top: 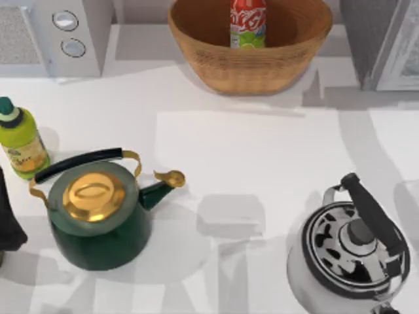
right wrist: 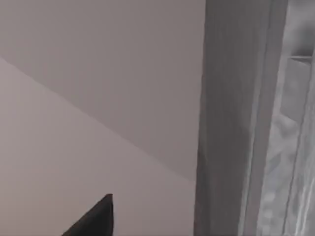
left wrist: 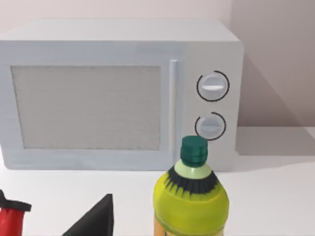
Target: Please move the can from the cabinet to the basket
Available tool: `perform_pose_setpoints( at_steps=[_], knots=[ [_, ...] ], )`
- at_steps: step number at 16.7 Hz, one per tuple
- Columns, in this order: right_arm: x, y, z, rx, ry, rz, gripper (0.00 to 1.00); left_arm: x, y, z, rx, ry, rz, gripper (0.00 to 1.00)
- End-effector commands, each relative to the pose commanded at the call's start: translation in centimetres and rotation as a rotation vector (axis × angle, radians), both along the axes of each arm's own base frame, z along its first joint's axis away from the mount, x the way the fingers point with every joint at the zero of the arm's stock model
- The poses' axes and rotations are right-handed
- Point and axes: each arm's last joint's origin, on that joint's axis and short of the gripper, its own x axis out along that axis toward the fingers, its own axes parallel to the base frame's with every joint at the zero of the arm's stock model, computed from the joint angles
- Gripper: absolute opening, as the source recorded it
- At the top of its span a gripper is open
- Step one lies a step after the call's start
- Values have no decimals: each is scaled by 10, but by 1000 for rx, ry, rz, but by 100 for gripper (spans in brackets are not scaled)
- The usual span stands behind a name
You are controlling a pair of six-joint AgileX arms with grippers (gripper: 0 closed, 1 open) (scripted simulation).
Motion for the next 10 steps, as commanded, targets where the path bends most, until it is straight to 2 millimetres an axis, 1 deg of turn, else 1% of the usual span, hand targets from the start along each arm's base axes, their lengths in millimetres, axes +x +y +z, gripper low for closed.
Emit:
perform_pose_setpoints(
  at_steps=[2, 3, 5, 7, 8, 10],
  knots=[
    [-55, -29, -4, 7, -27, -2, 100, 0, 0, 0, 0, 0, 0, 100],
    [-81, -41, -12, 10, -42, -3, 100, 0, 0, 0, 0, 0, 0, 100],
    [-126, -59, -38, 12, -62, -3, 100, 0, 0, 0, 0, 0, 0, 100],
    [-156, -70, -75, 9, -59, -3, 100, 0, 0, 0, 0, 0, 0, 100],
    [-165, -73, -94, 8, -50, -3, 100, 0, 0, 0, 0, 0, 0, 100],
    [-177, -78, -129, 5, -30, -2, 100, 0, 0, 0, 0, 0, 0, 100]
  ],
)
